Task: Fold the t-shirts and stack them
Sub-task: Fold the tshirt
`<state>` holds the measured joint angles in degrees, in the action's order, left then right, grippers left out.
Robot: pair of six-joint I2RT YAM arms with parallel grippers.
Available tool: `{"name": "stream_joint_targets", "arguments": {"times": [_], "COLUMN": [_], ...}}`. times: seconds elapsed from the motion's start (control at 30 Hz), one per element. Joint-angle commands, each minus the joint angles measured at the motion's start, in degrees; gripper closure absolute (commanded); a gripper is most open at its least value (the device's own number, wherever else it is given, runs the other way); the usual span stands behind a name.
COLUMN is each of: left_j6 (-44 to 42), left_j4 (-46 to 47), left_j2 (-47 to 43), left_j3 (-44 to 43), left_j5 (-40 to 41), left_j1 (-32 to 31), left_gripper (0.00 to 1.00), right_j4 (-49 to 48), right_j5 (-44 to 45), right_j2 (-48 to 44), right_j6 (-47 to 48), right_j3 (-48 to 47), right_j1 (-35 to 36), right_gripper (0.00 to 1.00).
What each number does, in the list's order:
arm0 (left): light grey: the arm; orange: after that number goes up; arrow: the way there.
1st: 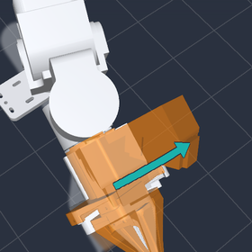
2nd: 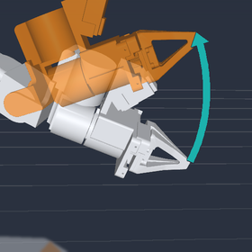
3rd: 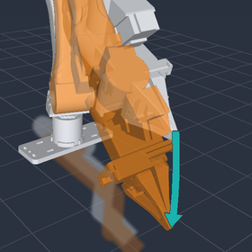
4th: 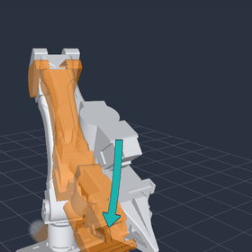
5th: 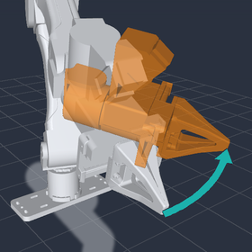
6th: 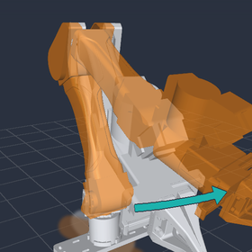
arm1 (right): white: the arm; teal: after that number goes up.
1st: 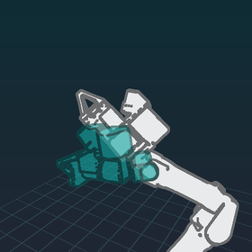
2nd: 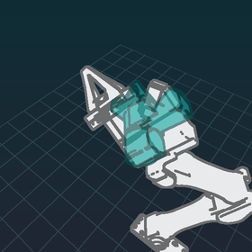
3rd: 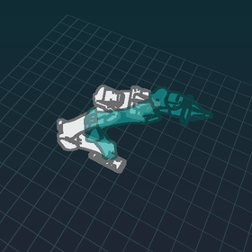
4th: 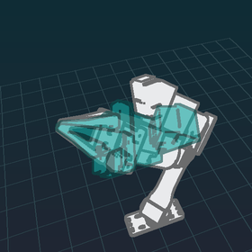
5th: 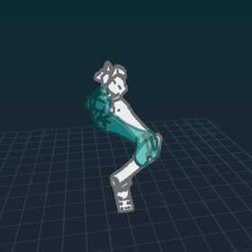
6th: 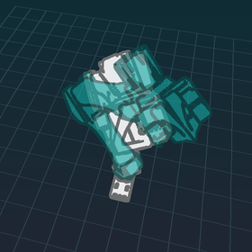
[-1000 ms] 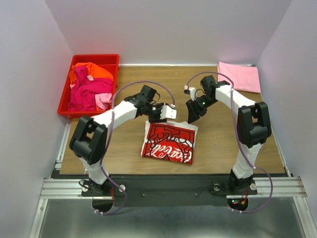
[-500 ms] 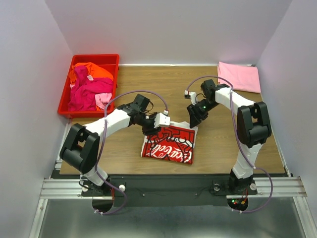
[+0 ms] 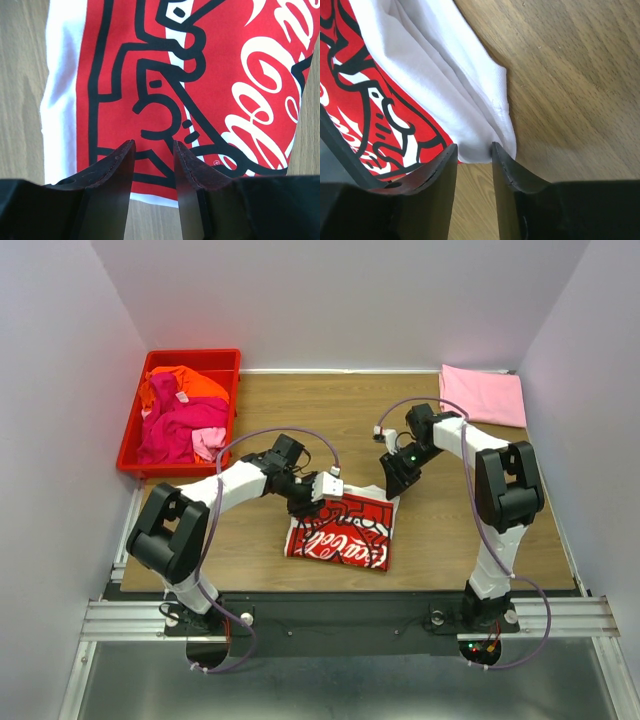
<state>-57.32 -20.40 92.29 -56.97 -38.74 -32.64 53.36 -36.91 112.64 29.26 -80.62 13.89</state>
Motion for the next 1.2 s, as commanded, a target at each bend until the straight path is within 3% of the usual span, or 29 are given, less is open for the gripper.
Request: {"name": "stream_joint_targets", "arguments": {"times": [0.0,0.2,0.23,0.5,0.73,0.93,1.17], "left_j6": [0.6,1.8,1.9,3.7,4.9,7.7,7.6], "left_j4": [0.1,1.1,1.2,2.3,1.7,-3.2,-4.2], "left_j2": [0.5,0.8,0.9,1.4,2.3,-0.6,3.2], "left_j3": [0.5,1.5,1.7,3.0,2.0,-6.2,-13.6], "left_j5": [-0.9,-0.9,-0.7,1.6,1.8,-5.4,-3.4], "left_j1": [-0.1,-0.1,-0.1,-0.1,0.4,5.2,9.3], "left_gripper": [0.53,0.55,0.55,0.62,0.67,0.59,0.52], "right_j4": [-0.8,-0.6,-0.7,0.5,-0.3,-3.3,-3.5], "right_j5": [-0.2,0.4,1.0,7.7,11.6,11.4,10.7], "right_j2": [0.0,-1.7,-2.2,-5.2,-0.8,2.4,2.6], "right_j6": [1.6,1.4,1.3,0.6,2.2,0.7,0.5], "right_j3": [0.6,-0.4,-0.7,-4.8,-3.5,-5.5,-6.3], "right_j1": [-0.3,-0.4,-0.4,-0.5,-0.5,-0.6,-0.5], "right_gripper": [0.63,0.9,0.99,0.99,1.0,0.99,0.99]}}
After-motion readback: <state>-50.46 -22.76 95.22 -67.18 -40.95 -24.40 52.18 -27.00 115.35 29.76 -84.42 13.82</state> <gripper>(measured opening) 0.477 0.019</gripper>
